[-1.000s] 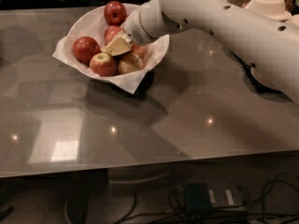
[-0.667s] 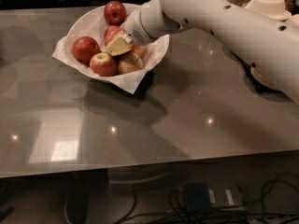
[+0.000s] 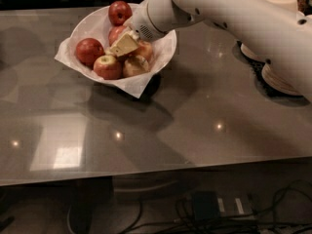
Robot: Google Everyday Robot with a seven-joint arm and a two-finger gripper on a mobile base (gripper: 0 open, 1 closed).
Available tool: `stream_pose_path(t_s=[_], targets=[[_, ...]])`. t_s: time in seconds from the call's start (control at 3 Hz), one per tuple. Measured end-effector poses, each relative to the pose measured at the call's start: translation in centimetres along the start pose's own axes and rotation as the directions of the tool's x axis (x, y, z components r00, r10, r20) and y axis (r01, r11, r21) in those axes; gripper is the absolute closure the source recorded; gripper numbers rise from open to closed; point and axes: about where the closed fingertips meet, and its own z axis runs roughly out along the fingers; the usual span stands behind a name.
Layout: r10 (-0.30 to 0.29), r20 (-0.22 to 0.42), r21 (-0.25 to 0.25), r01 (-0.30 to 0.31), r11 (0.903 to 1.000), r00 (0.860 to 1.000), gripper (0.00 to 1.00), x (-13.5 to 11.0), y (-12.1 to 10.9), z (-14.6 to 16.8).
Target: Pick apple from white bowl
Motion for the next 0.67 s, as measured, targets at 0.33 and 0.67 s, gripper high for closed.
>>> stream_pose_path(t_s=[0.33,0.67], targets=[[-0.051,0.021,-0.006,0.051,0.9987,0.998,1.00,-0.8,-0.2,-2.0],[-0.098,0.057,-0.024,0.099,0.9948,0.994,1.00,-1.2,0.0,-4.9]])
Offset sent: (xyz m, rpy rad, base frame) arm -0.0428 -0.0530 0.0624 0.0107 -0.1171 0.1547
